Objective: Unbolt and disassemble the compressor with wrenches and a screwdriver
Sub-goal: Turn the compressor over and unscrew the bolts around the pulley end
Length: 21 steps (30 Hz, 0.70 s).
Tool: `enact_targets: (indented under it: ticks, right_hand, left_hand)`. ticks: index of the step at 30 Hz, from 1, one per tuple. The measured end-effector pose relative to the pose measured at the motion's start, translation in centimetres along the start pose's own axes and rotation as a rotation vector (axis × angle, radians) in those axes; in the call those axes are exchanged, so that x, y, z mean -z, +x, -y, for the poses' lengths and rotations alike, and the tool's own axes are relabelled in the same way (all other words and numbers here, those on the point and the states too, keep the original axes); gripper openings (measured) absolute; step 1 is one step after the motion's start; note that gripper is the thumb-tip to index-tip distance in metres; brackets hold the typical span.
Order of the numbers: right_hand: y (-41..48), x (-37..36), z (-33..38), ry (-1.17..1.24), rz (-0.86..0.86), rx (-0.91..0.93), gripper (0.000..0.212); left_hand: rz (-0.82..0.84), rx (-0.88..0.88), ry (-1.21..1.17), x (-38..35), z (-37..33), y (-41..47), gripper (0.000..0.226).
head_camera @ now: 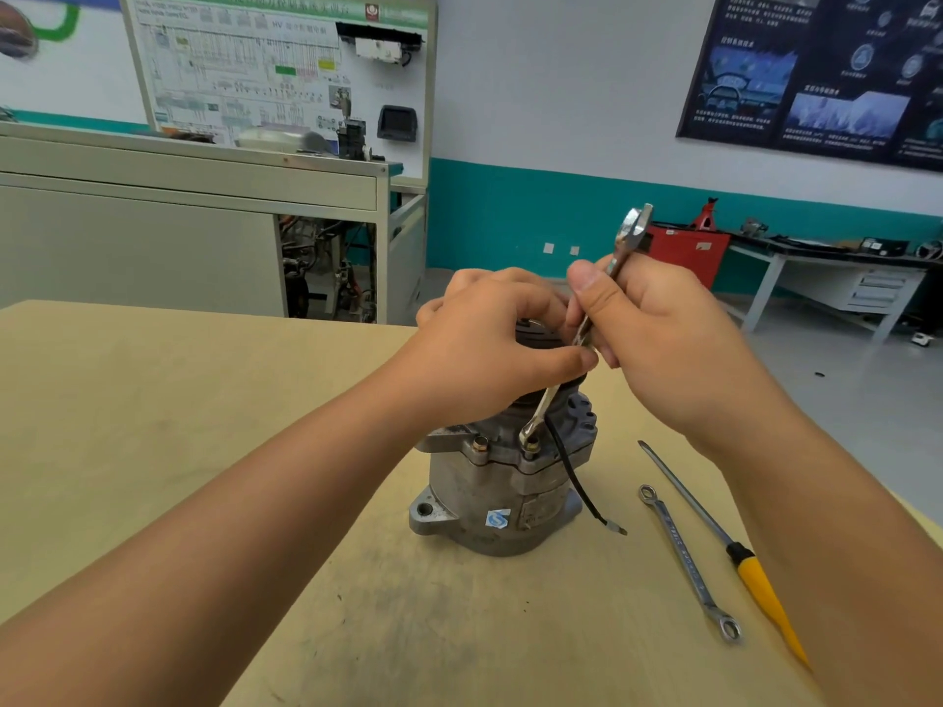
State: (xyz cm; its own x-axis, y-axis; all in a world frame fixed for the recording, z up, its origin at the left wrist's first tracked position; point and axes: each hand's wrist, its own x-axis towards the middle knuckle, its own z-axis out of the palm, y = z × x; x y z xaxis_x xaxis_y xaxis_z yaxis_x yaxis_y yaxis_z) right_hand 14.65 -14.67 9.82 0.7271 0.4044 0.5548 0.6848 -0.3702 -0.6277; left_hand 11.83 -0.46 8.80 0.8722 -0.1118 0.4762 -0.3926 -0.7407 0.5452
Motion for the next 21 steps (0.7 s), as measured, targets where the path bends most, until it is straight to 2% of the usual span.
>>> enact_targets:
  ticks: [4,6,10,12,15,21]
  right_hand:
    - [0.2,0.2,0.1,-0.061,0.043,0.008,0.031]
    - [0.4,0.1,0.2,-0.1,0.031,0.024,0.026]
    - [0.4,-0.2,0.2,-0.094,-0.028,0.021,0.018]
    - [0.3,-0.2,0.3,-0.072,-0.029,0.033,0.015]
    - [0.6,-0.2,0.4,-0.08,-0.009,0.036,0.024]
    - [1.4,-0.5,1.0,-0.111,0.052,0.087,0.033]
  left_hand:
    - [0.048,-0.026,-0.089,0.3,0.5,0.3,0.013]
    - [0.03,-0.02,-0.079,0.3,0.4,0.3,0.013]
    - [-0.047,-0.015,-0.104,-0.4,0.2,0.0,0.03]
    - [-0.083,-0.026,-0.13,-0.6,0.4,-0.1,0.026]
    - [-0.102,-0.038,-0.175,-0.6,0.7,-0.1,0.015]
    - [-0.135,0.004,-0.274,-0.5,1.1,-0.2,0.019]
